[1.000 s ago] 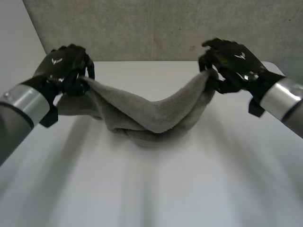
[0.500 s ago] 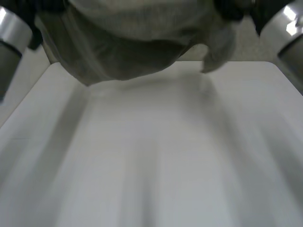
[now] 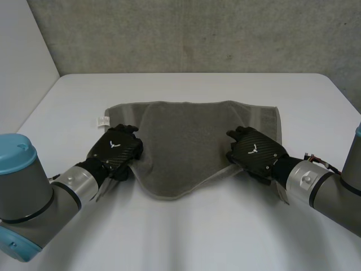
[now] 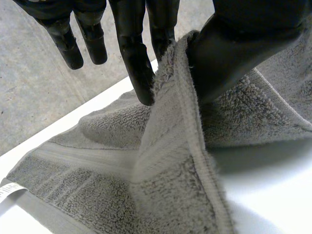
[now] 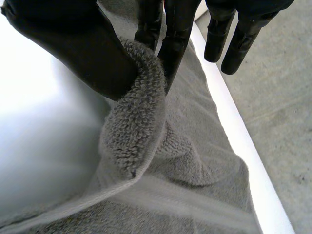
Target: Fold the towel.
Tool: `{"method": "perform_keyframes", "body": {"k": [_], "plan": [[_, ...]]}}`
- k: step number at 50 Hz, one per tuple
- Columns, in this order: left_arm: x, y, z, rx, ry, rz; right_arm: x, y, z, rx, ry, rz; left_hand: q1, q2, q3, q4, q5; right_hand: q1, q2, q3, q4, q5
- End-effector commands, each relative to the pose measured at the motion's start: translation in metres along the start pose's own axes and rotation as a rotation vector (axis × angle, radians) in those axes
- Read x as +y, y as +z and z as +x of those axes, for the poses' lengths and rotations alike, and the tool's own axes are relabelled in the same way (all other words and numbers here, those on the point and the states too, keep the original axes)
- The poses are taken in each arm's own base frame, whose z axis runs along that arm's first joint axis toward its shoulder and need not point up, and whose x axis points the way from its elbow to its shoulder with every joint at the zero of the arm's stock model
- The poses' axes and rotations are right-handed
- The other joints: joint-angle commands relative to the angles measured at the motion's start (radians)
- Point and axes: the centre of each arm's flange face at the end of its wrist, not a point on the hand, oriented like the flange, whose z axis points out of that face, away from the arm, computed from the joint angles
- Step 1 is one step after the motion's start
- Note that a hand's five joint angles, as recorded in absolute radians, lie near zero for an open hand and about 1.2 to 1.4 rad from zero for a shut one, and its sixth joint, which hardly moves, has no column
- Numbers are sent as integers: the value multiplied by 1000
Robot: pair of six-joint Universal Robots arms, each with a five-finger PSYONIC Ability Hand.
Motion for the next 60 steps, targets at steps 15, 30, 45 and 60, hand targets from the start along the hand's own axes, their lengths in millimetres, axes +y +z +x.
{"method": "perform_keyframes", "body": {"k": [15,30,45,60], "plan": [[14,0,-17,-114,-21,-64,36,-16,16,146,755,-111,-718,-702,-43,-50,-731,-1120,-1124,-7,-60,-1141],[23,-10,-9,-113,-118,-125,62,-38,12,297,1005,-135,-710,-693,-43,-50,-722,-1073,-1077,-7,-60,-1094],[23,-10,-10,-127,-279,-116,77,-43,7,418,1044,-130,-707,-690,-43,-50,-719,-920,-925,-7,-60,-942],[29,-15,-18,-239,-292,-145,88,-37,10,459,1086,-110,-715,-699,-43,-50,-728,100,95,-7,-60,79]]}}
